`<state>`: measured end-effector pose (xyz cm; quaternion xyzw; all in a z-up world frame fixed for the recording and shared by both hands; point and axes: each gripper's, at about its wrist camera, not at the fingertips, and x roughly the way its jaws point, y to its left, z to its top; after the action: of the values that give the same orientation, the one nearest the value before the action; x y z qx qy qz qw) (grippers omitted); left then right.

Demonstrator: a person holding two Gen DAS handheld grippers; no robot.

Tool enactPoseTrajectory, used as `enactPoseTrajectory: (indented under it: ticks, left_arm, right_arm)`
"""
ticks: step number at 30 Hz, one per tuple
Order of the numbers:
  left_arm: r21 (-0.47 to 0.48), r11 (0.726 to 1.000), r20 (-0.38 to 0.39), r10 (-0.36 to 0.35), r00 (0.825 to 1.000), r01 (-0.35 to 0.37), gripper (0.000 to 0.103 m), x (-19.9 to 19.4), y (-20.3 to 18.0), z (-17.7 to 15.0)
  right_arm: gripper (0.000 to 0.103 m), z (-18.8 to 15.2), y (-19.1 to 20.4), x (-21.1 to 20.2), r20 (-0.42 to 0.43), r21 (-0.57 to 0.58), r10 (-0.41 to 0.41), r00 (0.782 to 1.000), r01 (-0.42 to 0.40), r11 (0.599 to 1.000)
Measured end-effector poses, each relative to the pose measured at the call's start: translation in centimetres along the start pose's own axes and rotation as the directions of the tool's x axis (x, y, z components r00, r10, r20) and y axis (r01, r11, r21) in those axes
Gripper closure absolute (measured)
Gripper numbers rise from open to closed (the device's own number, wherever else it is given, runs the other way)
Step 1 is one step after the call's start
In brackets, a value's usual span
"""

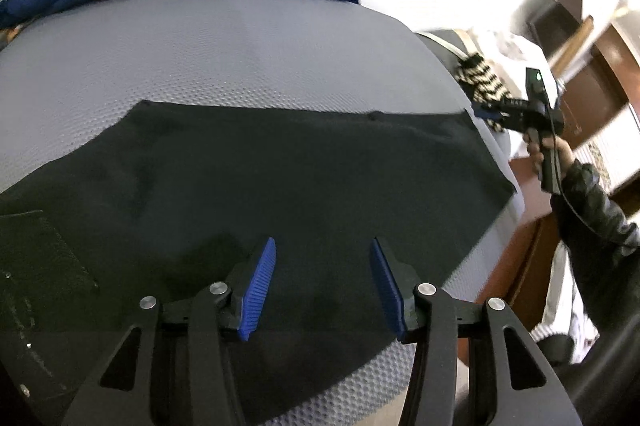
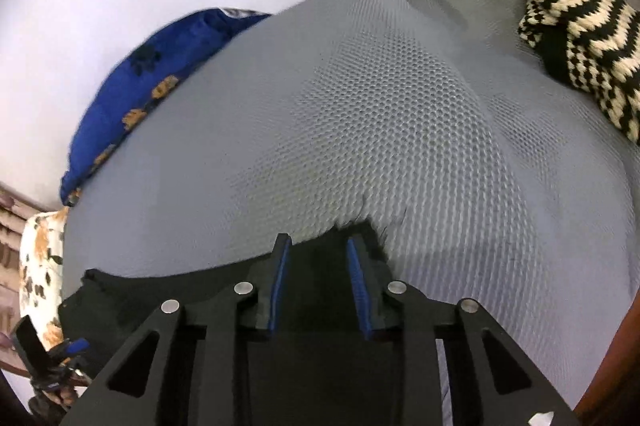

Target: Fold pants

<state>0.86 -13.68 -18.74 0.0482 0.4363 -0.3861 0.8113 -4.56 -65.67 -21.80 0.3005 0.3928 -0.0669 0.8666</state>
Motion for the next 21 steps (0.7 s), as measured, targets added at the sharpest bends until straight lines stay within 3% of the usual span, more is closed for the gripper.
enactPoseTrajectory:
  ticks: [12,15,19,21]
  left_arm:
    - [-0.076,0.996,-0.033,0.048,0.998,-0.05,0.053,1.6,1.3,1.4]
    - [-0.074,0.996,-0.036,0.044,0.998,-0.047,0.053,1.8,1.1,1.4]
    - [-0.074,0.996,-0.042,0.053,0.998,-0.056,0.053,2.2,1.0,1.6]
    - [-0.078,0.995,-0.035,0.054,0.998,-0.056,0.053,2.1,1.0,1.5]
  right_arm:
    - [0.079,0.1,-1.9,2.2,-0.058,-0.041,0.119,0.991,-0.121,0.992]
    - [0.082,-0.2,-1.3,2.7,-0.068,-0.092,0.107,0.992,-0.113,0.989]
    - [0.096,-0.3,-1.0,2.6,-0.047,-0.085,0.119,0.992,-0.123,0.989]
    - [0.098,-0.9,0.2,1.6,0.002,-0.14,0.082,0.997,-0.081,0.987]
